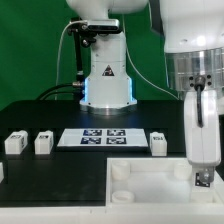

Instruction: Assemble one leg

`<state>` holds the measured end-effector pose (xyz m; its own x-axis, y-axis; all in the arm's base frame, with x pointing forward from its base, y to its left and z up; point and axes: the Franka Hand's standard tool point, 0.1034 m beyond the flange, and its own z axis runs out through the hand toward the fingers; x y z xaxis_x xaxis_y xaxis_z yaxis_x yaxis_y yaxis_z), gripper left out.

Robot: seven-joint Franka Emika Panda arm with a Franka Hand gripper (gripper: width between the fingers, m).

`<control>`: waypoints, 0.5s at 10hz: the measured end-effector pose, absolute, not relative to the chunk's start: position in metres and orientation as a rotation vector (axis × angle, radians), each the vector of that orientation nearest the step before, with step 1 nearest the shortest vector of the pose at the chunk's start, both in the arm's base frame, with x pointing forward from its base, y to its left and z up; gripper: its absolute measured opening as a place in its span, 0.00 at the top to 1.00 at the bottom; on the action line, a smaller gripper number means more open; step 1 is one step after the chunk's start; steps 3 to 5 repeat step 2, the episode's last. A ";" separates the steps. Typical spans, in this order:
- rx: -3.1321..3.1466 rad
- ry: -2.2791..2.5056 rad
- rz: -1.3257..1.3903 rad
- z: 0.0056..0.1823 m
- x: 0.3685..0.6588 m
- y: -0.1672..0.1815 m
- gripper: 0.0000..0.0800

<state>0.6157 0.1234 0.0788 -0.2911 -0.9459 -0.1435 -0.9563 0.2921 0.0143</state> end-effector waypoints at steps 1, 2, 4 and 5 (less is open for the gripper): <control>-1.805 2.425 0.146 0.086 0.615 0.126 0.19; -1.811 2.425 0.147 0.083 0.614 0.126 0.19; -1.811 2.425 0.147 0.083 0.614 0.126 0.19; -1.811 2.425 0.147 0.083 0.614 0.126 0.19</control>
Offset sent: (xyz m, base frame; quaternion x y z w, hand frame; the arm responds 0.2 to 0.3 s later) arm 0.0000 0.0000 0.0000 0.0000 0.0000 0.0000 1.0000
